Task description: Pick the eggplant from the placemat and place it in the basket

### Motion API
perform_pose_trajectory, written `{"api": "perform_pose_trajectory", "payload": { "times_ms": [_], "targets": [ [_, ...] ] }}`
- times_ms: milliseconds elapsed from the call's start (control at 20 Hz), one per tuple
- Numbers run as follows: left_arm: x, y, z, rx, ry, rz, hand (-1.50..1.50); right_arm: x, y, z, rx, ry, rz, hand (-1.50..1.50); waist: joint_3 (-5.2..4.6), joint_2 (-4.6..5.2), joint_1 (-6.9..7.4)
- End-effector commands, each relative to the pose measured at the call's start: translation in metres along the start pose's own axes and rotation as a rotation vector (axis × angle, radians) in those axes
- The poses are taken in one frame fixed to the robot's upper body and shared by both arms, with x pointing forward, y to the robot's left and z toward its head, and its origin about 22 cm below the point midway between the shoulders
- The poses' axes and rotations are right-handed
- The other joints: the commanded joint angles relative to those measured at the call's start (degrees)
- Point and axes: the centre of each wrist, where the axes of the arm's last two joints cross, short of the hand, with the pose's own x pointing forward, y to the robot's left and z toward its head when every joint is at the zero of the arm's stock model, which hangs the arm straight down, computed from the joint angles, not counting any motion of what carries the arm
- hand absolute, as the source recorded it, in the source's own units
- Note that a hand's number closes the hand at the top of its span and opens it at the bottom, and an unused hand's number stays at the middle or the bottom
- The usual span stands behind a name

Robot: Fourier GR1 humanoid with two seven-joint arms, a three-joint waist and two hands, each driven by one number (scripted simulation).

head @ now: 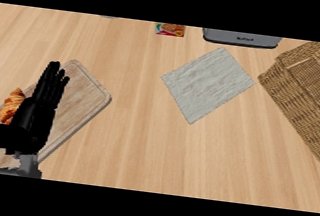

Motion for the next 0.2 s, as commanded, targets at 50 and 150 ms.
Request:
{"api": "perform_pose_trajectory", "payload": {
  "times_ms": [50, 150],
  "targets": [
    [0.009, -0.009, 0.016, -0.003, 0.006, 0.0, 0.0, -0.008, -0.057, 0.012, 0.014, 0.018, -0.102, -1.5, 0.02, -0.01, 0.33],
    [-0.016, -0.009, 0.016, -0.004, 0.009, -0.009, 0.0, -0.011, -0.062, 0.007, 0.053, -0.022, -0.124, -1.5, 0.02, 0.13, 0.39]
  ]
}}
